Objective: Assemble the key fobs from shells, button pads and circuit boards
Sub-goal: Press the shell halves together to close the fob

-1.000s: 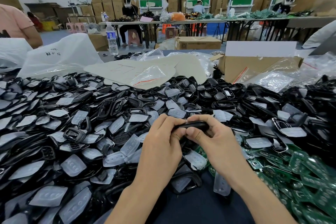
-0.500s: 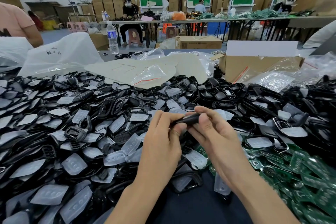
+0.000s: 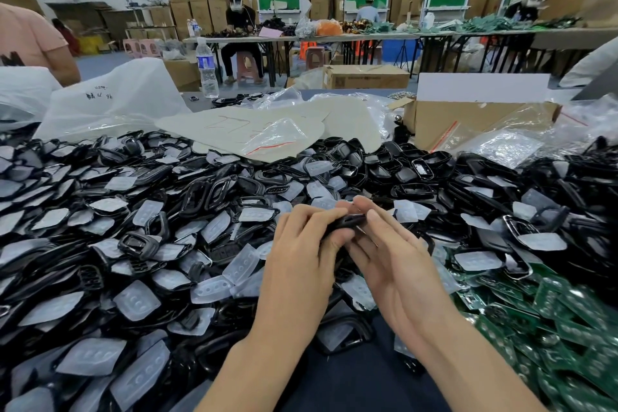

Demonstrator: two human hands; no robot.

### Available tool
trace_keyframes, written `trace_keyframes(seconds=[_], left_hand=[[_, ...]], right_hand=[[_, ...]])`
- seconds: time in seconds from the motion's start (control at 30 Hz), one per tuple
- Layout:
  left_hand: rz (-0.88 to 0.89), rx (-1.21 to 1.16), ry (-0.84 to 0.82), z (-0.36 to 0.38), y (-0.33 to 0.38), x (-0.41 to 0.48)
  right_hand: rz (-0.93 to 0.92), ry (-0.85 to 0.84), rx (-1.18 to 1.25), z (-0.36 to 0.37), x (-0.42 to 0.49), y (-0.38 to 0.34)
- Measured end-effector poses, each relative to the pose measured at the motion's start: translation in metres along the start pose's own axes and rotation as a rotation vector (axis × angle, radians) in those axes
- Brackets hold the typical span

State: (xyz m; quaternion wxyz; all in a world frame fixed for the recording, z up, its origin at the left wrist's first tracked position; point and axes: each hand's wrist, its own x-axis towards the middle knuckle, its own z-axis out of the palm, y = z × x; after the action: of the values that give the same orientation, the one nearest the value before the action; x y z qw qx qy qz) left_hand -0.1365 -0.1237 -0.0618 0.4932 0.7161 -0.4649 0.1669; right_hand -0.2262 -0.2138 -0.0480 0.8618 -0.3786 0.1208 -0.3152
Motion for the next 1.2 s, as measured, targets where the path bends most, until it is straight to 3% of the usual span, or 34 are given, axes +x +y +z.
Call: trace_keyframes(seconds=[0.23,0.6,1.2], left_hand=[[-0.079,-0.165,-0.029,0.002,0.006,-0.003],[-0.18,-0.204,-0.077,0.008,0.01,-0.005],[-0.218,-0.209,-0.065,0.011,0.002,-0.009]], right_hand=[[0.156,-0.026,0.134,0.006,-0.005,0.004],[0.137,0.101,0.033,0.011,-0.001,0.01],[0.142,0.126,0.086,0.012,0.0,0.015]])
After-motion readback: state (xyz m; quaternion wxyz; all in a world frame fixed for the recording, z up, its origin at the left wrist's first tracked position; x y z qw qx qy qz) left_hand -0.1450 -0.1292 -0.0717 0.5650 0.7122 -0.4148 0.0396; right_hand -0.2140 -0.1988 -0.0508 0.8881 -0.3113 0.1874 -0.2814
